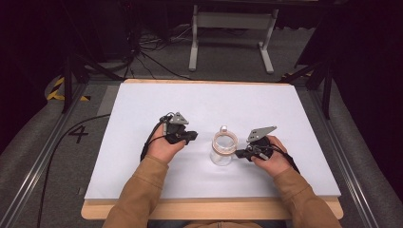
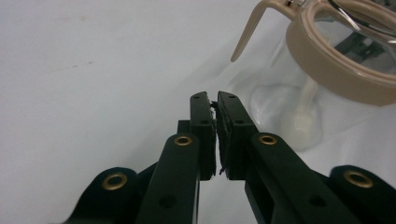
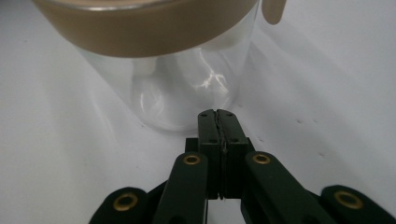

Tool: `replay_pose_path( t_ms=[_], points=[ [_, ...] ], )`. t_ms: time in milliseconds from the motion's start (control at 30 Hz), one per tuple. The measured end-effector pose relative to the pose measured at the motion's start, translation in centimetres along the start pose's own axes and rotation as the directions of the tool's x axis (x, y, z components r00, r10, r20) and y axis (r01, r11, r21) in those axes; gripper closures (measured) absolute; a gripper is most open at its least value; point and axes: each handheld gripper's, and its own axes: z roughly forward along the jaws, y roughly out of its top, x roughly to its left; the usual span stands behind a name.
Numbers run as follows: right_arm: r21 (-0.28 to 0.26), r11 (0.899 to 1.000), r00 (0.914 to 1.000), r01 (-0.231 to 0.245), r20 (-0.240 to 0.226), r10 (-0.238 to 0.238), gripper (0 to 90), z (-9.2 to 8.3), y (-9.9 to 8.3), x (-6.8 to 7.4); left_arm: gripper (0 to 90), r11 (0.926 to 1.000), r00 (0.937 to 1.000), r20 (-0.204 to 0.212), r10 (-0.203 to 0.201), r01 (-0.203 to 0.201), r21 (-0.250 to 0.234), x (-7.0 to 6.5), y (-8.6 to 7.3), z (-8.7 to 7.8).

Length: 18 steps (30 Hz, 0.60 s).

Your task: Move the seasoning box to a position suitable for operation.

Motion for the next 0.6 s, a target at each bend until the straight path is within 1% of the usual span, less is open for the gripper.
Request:
replay_pose_path(
  t_ms=[133, 200, 333, 367, 400, 467, 500, 533, 567, 600],
  points=[
    [0.011, 1.0, 0.9998, 0.015, -0.012, -0.015, 90.0, 0.2, 0.0, 0.5, 85.8, 1.0, 1.0, 0.005, -0.001, 0.001, -0.003, -0.1, 0.2, 0.1],
    [-0.006, 1.0, 0.9998, 0.001, -0.018, -0.001, 90.0, 0.0, -0.1, 0.4, 86.1, 1.0, 0.9999, 0.014, 0.0, 0.0, -0.007, -0.1, 0.3, 0.0],
    [-0.025, 1.0, 0.9998, -0.017, 0.011, 0.018, 90.0, -1.1, -0.4, 0.0, 86.9, 0.9995, 0.9995, 0.032, 0.0, 0.001, -0.032, -0.1, 1.0, -0.3],
    [-0.031, 0.999, 0.9995, -0.026, 0.018, 0.027, 90.0, -1.4, -0.6, -0.1, 87.0, 0.999, 0.9992, 0.039, 0.006, -0.004, -0.044, -0.1, 1.3, -0.4],
    [-0.039, 0.999, 0.999, -0.034, 0.026, 0.035, 90.0, -1.8, -0.8, -0.2, 87.4, 0.9977, 0.9987, 0.05, 0.004, 0.0, -0.067, -0.2, 1.7, -0.6],
    [-0.06, 0.997, 0.9978, -0.054, 0.035, 0.056, 90.0, -2.6, -1.2, -0.3, 87.7, 0.9945, 0.9969, 0.077, 0.014, -0.006, -0.104, -0.3, 2.4, -0.8],
    [-0.068, 0.996, 0.9974, -0.058, 0.039, 0.06, 90.0, -3.0, -1.5, -0.3, 87.8, 0.9934, 0.9961, 0.084, 0.026, -0.016, -0.114, -0.3, 2.8, -0.9],
    [-0.068, 0.996, 0.9974, -0.058, 0.039, 0.06, 90.0, -3.0, -1.5, -0.3, 87.9, 0.9934, 0.9961, 0.084, 0.026, -0.016, -0.114, -0.3, 2.8, -0.9],
    [-0.074, 0.995, 0.9967, -0.063, 0.046, 0.066, 90.0, -3.3, -1.7, -0.2, 87.9, 0.9908, 0.9952, 0.094, 0.028, -0.015, -0.135, -0.5, 3.2, -0.9],
    [-0.08, 0.994, 0.9954, -0.073, 0.056, 0.077, 90.0, -3.9, -2.2, 0.0, 88.0, 0.985, 0.9942, 0.1, 0.04, -0.022, -0.171, -0.7, 3.8, -0.9]
  ],
)
